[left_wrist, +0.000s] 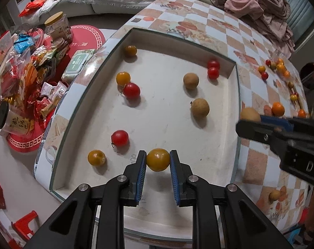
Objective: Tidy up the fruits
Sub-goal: 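Carry the yellow tomato in the left tool while the right tool carries the brown fruit to the tray, then open the left tool over the tray while the right tool releases the brown fruit there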
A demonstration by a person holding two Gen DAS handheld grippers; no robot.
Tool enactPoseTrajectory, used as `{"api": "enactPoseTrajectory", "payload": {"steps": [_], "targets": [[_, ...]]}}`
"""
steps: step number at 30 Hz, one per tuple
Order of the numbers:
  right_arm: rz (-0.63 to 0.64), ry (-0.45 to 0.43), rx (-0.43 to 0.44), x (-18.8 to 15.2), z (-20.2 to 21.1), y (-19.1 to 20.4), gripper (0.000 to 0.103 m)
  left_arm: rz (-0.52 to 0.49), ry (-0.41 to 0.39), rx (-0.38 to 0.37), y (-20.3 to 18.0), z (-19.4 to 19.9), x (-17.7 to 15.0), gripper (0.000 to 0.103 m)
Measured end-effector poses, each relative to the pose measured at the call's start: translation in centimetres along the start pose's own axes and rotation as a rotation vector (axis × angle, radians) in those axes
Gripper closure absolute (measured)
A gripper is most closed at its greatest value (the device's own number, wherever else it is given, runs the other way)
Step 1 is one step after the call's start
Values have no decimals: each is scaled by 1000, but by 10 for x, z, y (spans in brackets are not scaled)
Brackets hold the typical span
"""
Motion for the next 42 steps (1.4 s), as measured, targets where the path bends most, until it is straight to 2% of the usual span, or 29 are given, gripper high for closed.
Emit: {"api": "enactPoseTrajectory", "payload": {"steps": [12,24,30,38,39,40,41,42], "targets": [[58,135,13,8,-49,23,74,-1,39,46,7,-14,-16,79],[107,156,-57,4,-70,31,73,-47,54,87,5,-18,-21,78],[122,175,-35,3,-72,38,57,-79,62,91,2,-18,-20,78],[109,172,-37,5,-73,40,54,-81,50,45,7,-14,-23,77],[107,168,-41,6,-72,40,54,-81,49,45,8,-14,-23,59],[101,165,-43,7,-70,38,54,-79,38,49,9,-12,-23,29],[102,161,-45,7,-69,38,54,-75,-10,67,11,-5,-23,24],[102,161,-45,7,-69,38,54,-78,-35,75,10,-2,-23,24]]}}
Point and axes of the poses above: each gripper's, at about its wrist camera, not at the fingertips, and z roughly against the way its jaws point, y to its left, x to its top, the point moved 2 cm from there along -z, roughly the way its jaws point, and after that the axes turned 11 degrees about -z, right-handed, at the moved point
